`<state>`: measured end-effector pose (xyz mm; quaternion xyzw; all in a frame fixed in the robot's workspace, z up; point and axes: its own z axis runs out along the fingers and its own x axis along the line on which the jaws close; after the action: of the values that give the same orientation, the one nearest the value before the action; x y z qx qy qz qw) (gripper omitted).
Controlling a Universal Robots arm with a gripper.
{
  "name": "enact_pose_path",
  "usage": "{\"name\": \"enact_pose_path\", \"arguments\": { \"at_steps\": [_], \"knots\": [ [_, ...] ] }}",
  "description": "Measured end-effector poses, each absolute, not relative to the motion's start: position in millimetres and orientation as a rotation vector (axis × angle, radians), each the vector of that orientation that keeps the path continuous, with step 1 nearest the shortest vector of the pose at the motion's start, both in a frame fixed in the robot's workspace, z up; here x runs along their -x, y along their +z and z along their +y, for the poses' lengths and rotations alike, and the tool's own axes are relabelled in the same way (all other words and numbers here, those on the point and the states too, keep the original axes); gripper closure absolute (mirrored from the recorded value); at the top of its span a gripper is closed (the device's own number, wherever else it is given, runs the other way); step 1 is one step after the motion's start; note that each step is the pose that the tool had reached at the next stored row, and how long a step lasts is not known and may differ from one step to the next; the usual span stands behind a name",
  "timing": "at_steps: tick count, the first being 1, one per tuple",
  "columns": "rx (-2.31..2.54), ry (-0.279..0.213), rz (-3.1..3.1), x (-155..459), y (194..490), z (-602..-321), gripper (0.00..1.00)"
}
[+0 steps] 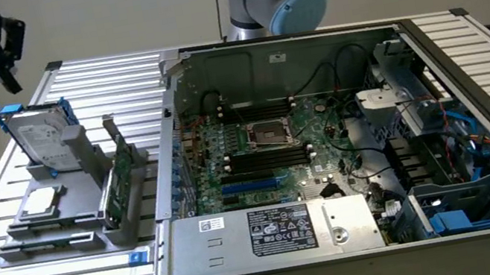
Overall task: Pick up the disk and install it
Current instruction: 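Pick up the disk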
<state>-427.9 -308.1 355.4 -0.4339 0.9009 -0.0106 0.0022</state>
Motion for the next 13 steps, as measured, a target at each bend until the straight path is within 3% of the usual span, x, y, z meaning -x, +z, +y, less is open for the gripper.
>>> {"name": "enact_pose_path", "arguments": {
  "at_steps": [13],
  "knots": [
    [1.69,-0.043,2.652,427.9,355.0,-308.1,0.89]
  ]
}}
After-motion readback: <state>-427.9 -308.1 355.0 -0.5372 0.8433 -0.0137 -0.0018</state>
